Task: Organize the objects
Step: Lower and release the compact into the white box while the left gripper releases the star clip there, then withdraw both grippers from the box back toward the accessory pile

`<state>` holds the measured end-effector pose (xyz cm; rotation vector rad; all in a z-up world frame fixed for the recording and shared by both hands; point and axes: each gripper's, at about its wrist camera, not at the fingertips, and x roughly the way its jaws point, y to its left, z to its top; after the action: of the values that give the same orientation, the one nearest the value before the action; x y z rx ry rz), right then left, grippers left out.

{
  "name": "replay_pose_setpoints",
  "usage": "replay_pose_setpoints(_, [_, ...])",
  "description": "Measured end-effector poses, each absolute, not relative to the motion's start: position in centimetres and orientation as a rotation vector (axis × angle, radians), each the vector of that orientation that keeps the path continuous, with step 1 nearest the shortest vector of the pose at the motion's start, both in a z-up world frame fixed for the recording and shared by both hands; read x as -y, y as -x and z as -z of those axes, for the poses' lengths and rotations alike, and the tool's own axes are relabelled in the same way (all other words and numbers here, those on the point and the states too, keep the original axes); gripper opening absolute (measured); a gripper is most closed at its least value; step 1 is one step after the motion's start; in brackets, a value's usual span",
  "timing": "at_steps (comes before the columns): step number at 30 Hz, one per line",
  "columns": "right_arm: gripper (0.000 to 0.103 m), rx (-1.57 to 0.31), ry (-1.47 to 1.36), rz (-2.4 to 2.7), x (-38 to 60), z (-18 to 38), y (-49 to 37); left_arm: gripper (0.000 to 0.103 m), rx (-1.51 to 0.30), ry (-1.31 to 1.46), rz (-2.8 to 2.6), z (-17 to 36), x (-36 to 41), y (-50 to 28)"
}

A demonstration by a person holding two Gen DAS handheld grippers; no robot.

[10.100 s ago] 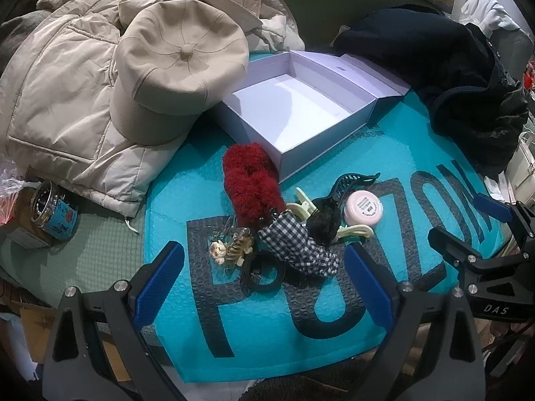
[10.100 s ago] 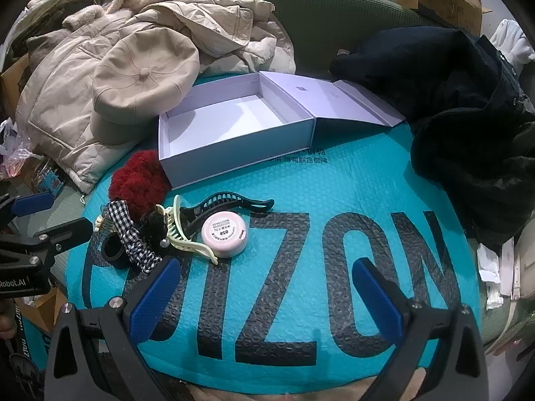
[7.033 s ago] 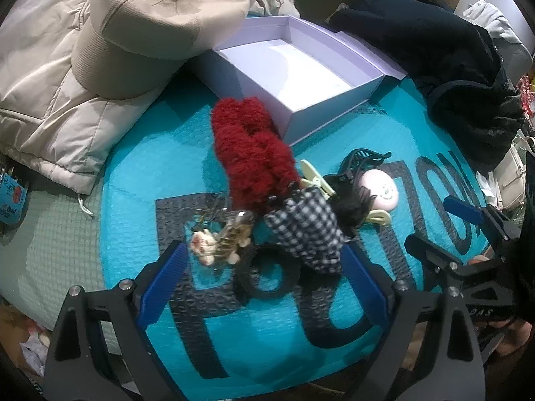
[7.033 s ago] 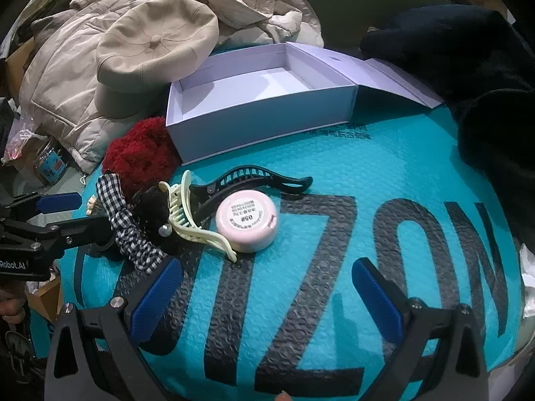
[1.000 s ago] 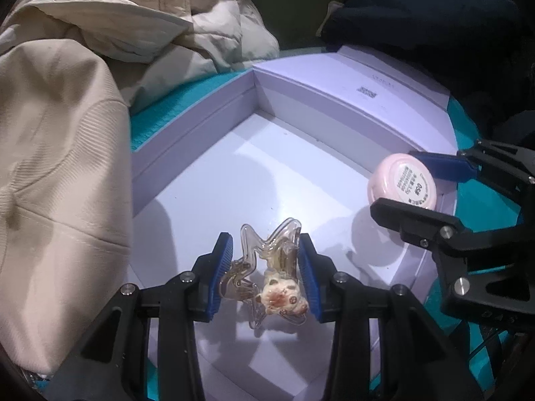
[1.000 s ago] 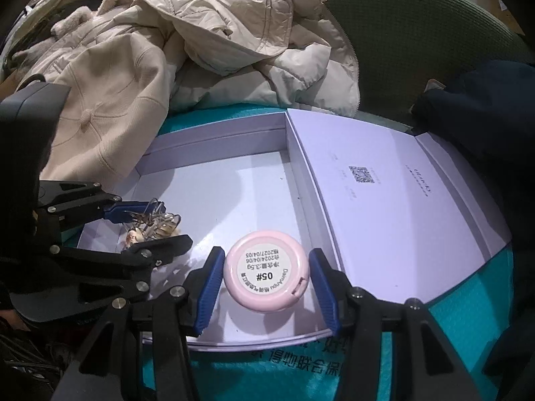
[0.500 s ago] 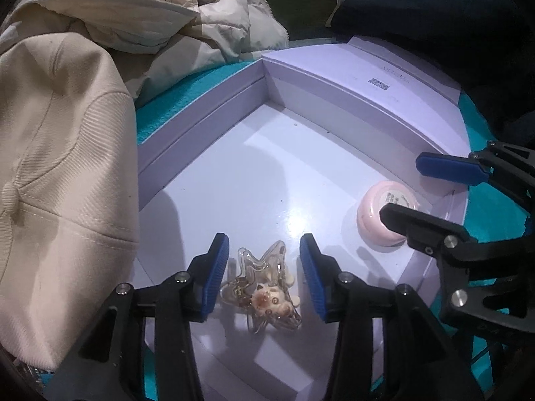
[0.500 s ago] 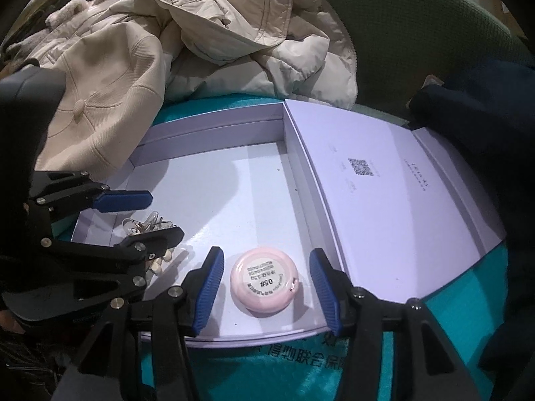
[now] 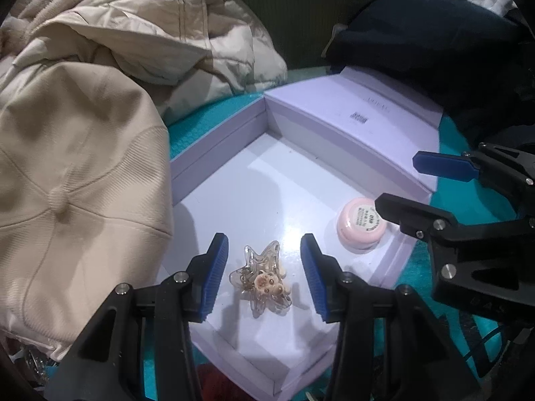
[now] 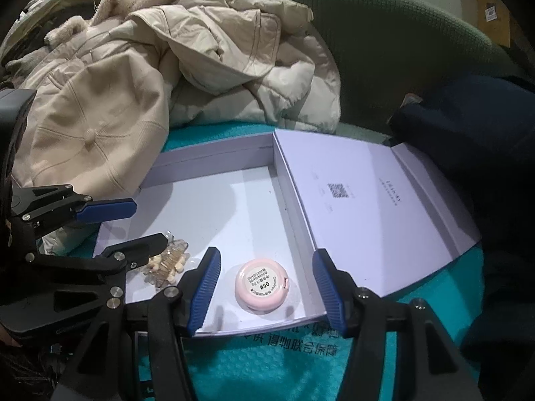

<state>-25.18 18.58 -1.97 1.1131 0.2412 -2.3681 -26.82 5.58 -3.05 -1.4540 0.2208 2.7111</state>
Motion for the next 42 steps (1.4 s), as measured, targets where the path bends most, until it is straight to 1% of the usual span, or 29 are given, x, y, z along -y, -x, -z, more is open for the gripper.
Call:
replay_pose_setpoints(6, [0.057,-0.266,-1.078,2.398,-18.5,0.0,24.1,0.043,-0.228,1.398,-2.750,0.4,-5.5,25.1])
replay_pose_setpoints(18, [0.057,-0.310,-1.025,2.444,-18.7,-3.3,20.1,0.043,-0.179,1.326,-2.811,-4.0,-4.8,20.7])
replay_pose_setpoints(39, [0.057,-0.369,-0.971,2.475,-18.2,-5.9,11.1,0.043,-0.160,1.286,-2.854,-7.5,-5.2,10.6])
replay_pose_setpoints(40, [0.058,-0.372,-0.969,2.476,-18.3,-6.0,10.6,0.043,-0.162,1.284,-2.853,-7.6,-5.1,10.2])
replay_pose_setpoints(42, [0.062,-0.375,-0.967,2.477,-18.3,-6.1,9.8,0.044,-0.166,1.280,-2.856,-7.9,-5.1,9.3])
